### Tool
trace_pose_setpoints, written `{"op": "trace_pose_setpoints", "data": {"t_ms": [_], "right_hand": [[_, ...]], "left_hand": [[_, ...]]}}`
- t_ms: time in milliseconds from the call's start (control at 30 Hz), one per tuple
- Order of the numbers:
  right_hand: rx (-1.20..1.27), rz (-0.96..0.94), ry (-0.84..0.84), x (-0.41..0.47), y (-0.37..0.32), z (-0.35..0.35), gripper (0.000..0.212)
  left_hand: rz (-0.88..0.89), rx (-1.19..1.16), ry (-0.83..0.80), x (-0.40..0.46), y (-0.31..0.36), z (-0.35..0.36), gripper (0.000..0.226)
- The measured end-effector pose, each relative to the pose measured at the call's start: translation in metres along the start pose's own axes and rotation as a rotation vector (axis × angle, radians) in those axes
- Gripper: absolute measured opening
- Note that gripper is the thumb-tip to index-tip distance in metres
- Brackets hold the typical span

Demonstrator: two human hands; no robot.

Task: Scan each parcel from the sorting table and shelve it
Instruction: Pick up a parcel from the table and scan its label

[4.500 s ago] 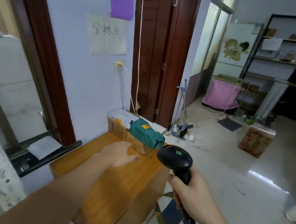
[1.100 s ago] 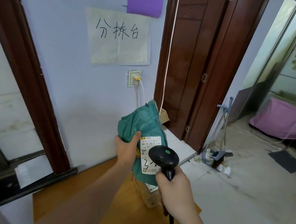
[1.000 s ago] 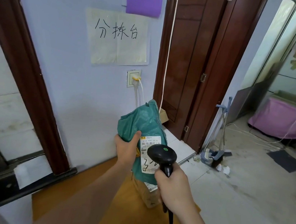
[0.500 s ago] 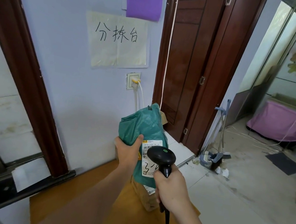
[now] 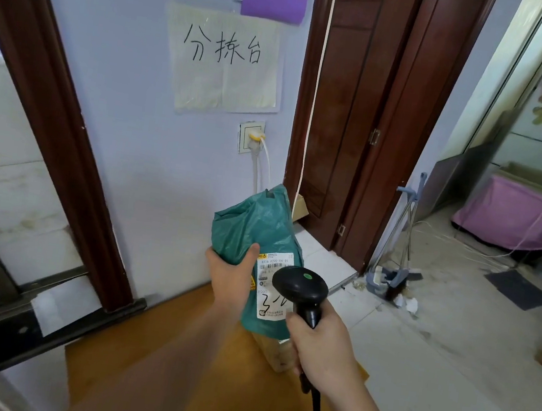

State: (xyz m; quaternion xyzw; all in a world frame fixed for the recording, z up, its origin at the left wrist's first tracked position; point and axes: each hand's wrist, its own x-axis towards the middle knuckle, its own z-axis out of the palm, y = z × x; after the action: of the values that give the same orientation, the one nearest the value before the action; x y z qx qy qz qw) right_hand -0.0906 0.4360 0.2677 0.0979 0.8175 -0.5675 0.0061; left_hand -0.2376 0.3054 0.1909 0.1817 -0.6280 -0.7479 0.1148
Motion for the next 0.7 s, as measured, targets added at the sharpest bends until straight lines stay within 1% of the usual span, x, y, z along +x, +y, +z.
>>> {"op": "trace_pose_setpoints", "data": {"t_ms": [100,233,367,467,600,700], "right_hand": [[-0.002,0.010,-0.021,-0.011,0.002,0.003,0.020],[-0.062,-0.024,-0.080,-0.030,0.006,0.006,0.019],[-0.091,-0.104,-0.234,-0.052,0.011,0.012,0.013],[-0.116,-0.206,-0.365,-0.072,0.019,0.016,0.010],[-0.112,-0.290,-0.535,-0.109,0.032,0.011,0.021],[-0.107,-0.305,-0.651,-0.140,0.044,0.004,0.016]], "left_hand": [[-0.010,0.011,0.018,-0.004,-0.006,-0.015,0.064],[-0.020,-0.017,0.091,-0.022,-0.009,-0.047,0.064],[0.011,-0.019,0.205,-0.054,-0.009,-0.089,0.061],[0.035,-0.039,0.311,-0.088,-0.009,-0.122,0.062],[0.075,-0.082,0.459,-0.149,-0.011,-0.160,0.058],[0.124,-0.066,0.572,-0.201,-0.016,-0.184,0.058]]}}
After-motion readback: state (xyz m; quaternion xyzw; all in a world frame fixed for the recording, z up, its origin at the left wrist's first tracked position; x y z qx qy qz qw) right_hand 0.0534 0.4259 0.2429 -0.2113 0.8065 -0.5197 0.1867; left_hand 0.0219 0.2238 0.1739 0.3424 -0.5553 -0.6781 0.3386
